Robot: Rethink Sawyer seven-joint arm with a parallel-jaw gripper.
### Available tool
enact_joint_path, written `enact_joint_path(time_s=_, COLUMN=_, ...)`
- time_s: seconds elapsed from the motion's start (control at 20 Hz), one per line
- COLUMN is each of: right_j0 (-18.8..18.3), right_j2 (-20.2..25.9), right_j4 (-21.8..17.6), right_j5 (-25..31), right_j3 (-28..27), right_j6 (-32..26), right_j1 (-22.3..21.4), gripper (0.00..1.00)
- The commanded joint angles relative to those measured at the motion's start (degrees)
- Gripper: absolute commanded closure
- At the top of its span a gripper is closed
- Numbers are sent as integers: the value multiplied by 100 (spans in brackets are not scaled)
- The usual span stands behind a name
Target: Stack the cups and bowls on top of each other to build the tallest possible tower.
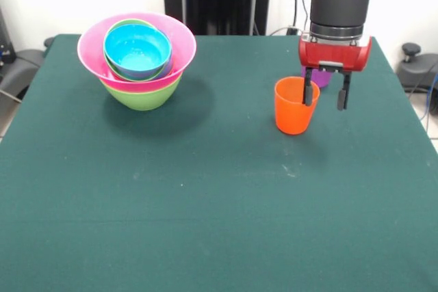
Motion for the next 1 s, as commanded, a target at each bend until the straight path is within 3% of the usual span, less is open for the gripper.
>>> enact_joint_path(time_s=0.05, right_j0=-22, right_j2=321, right_j4=117, right_j5=453, right_j3=643, right_j6=845, right_j1=176, gripper=0)
enact_joint_path(time_s=0.7, right_j0=274, right_j2=-185, right_j4=154, right_j5=1210, right_j3=622, right_j6=699, right_j1=-460, gripper=0)
enact_joint_path(time_s=1.0, right_j0=246, right_j2=-136, right_j4=151, right_j5=1063, right_j3=597, right_j6=742, right_j1=-325, gripper=0)
